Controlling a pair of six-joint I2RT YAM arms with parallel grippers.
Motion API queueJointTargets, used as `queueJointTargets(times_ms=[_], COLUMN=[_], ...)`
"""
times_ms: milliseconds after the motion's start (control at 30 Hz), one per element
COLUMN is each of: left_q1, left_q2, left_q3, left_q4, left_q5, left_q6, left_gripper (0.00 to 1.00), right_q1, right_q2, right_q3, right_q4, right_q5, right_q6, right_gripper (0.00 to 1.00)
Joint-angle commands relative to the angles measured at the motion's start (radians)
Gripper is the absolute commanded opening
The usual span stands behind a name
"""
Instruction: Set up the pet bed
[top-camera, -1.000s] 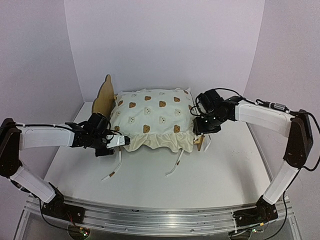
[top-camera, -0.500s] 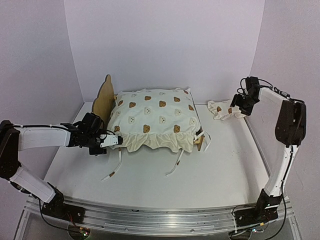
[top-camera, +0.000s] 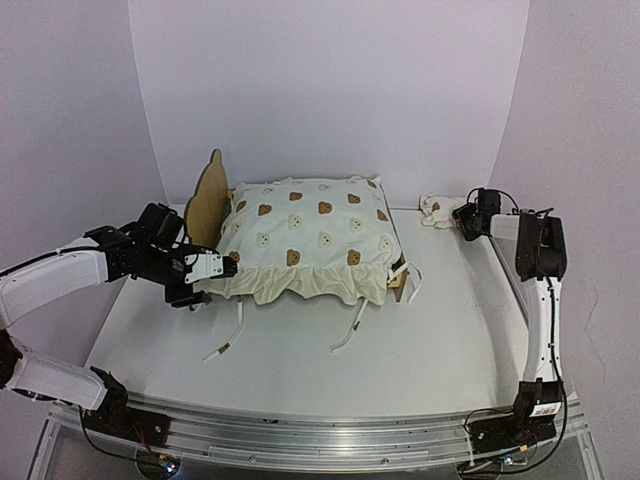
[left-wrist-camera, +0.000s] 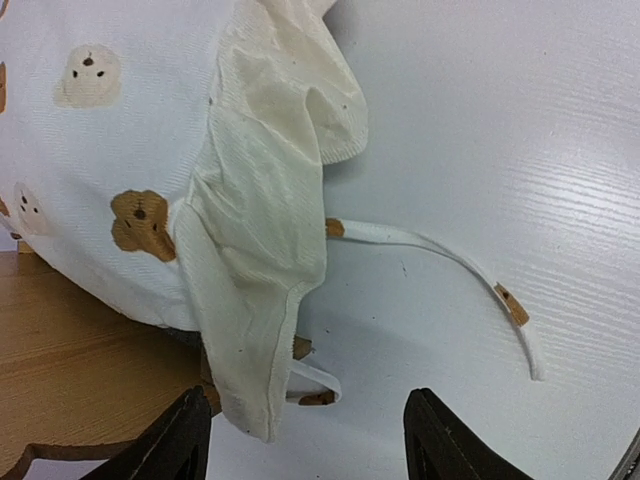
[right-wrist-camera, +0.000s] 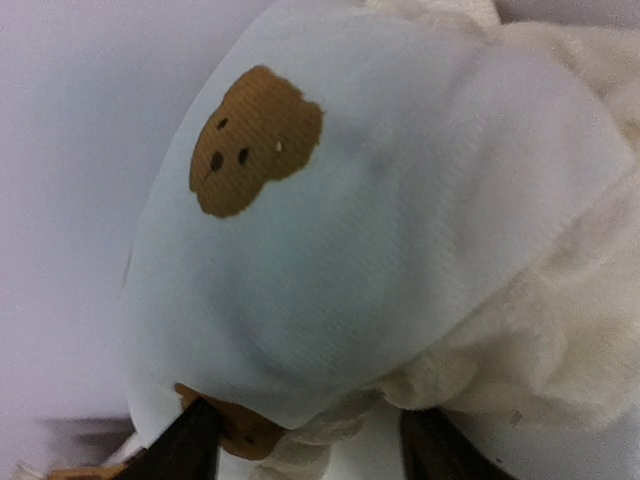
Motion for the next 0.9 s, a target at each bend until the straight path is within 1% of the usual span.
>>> queueJointTargets(times_ms=[0, 33, 100, 133, 267, 367, 500, 667, 733, 867], left_q1=[-0.006, -0.006, -0.006, -0.006, -0.006, -0.006, -0.006, -0.006, -0.006, -0.007], left_q2=[-0.005, -0.001, 0.013, 0.022, 0.054, 0.075, 0.098, 0.104, 0.114, 0.159], left_q3=[0.113, 0.139, 0.205, 0.237, 0.326, 0.375, 0.431, 0.447, 0.472, 0.584], left_q4=[-0.060, -0.066, -0.092, -0.105, -0.103, -0.076, -0.062, -0.045, -0.043, -0.035], left_q5=[0.059, 0.066, 0.100, 0.126, 0.203, 0.218, 0.221, 0.246, 0.271, 0.380], left_q6=[-0.088, -0.108, -0.145, -0.166, -0.270, -0.315, -0.336, -0.355, -0.388, -0.541], left_gripper=[0.67, 0.67, 0.68, 0.68, 0.69, 0.70, 0.70, 0.70, 0.70, 0.74], right_q1=[0.008, 0.007, 0.005, 0.004, -0.002, -0.002, -0.002, -0.002, 0.002, 0.029], right_q2=[0.112, 0.114, 0.101, 0.088, 0.010, -0.112, -0.290, -0.507, -0.590, -0.772], right_q3=[0.034, 0.020, -0.015, -0.030, -0.056, -0.109, -0.251, -0.423, -0.471, -0.533], right_q4=[0.169, 0.188, 0.229, 0.246, 0.278, 0.279, 0.279, 0.269, 0.255, 0.210], right_q5=[-0.003, 0.004, 0.016, 0.020, -0.023, -0.069, -0.096, -0.144, -0.238, -0.536], right_q6=[0.210, 0.223, 0.224, 0.211, 0.085, -0.039, -0.202, -0.325, -0.373, -0.508], right_gripper=[0.42, 0.29, 0.07, 0.01, 0.00, 0.00, 0.00, 0.00, 0.00, 0.00])
